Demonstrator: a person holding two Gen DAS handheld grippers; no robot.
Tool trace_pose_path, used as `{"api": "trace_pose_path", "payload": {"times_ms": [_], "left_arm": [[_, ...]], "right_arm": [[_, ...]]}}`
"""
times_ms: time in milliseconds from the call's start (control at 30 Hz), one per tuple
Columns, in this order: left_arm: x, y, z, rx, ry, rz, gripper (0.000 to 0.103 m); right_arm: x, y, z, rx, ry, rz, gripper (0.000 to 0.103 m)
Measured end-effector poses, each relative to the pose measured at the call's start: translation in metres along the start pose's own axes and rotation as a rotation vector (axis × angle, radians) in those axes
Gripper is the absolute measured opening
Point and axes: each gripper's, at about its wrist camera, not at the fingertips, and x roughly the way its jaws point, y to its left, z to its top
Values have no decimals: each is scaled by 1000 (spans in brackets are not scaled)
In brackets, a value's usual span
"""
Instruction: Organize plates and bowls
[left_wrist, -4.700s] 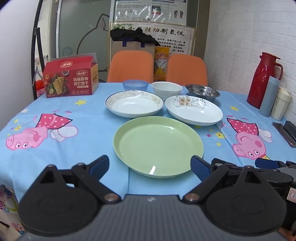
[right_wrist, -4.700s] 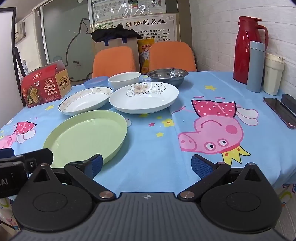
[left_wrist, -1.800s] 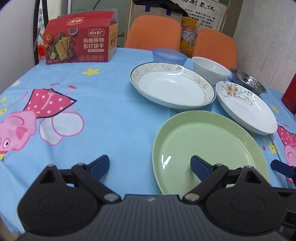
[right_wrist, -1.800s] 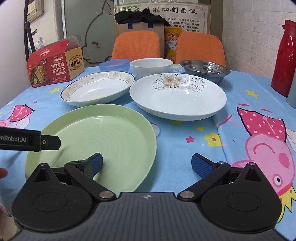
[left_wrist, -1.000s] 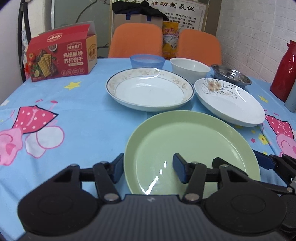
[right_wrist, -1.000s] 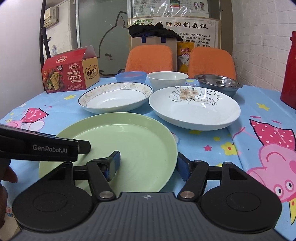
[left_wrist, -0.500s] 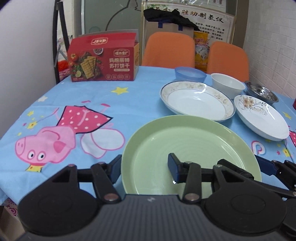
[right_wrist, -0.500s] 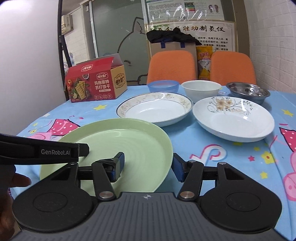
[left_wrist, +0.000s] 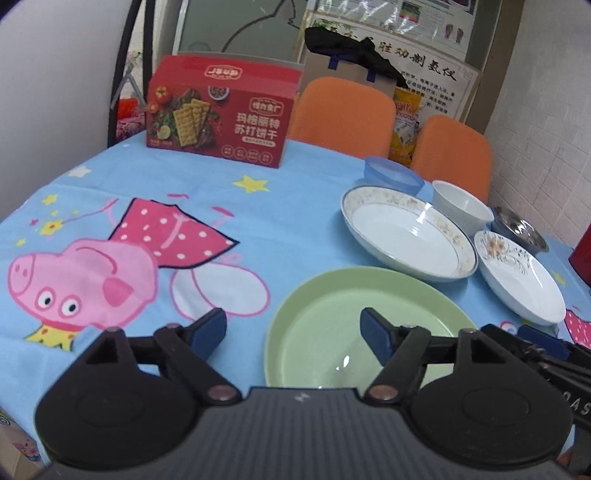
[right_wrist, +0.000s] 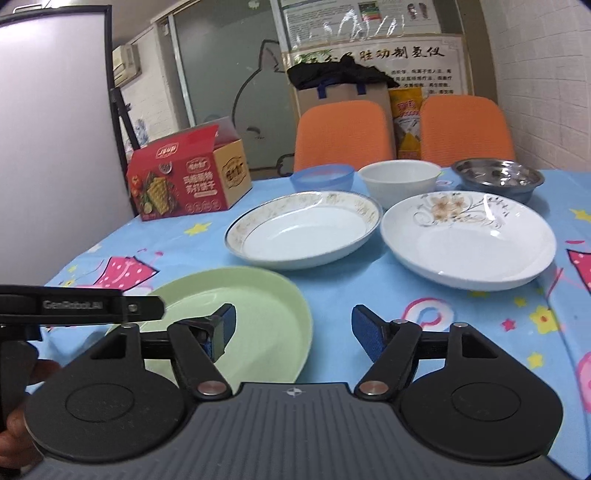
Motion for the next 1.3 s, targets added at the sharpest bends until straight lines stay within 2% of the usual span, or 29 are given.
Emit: {"api": "trace_pose_path", "payload": {"times_ms": [133,300,367,500,633,767,900,1000,1100,1300], "left_arm": [[6,14,8,-43,15,17,73],[21,17,15,-43,43,28,73],[27,14,29,-10,37,20,73],[42,9,66,32,7,-6,73],[69,4,93,53,25,-27,74],[102,0,104,64,94,-6,73],[110,6,105,66,93,3,73],[115,10,105,71,101,9,73],[120,9,105,73,111,7,74],[130,0,107,87,127,-32,74]], "right_arm": [[14,-16,18,17,21,-20,103],[43,-21,38,60,82,56,103],[50,-18,48,47,82,80,103],[66,-14,79,-52,40,55,103],[108,-28,99,-72,94,17,103],[147,-36,101,-70,181,15,103],[172,-32,92,-87,263,38,103],[174,-21,90,-103,249,4,103],[177,-17,92,-86,245,70,103],[171,-21,87,-92,252,62,103]]}}
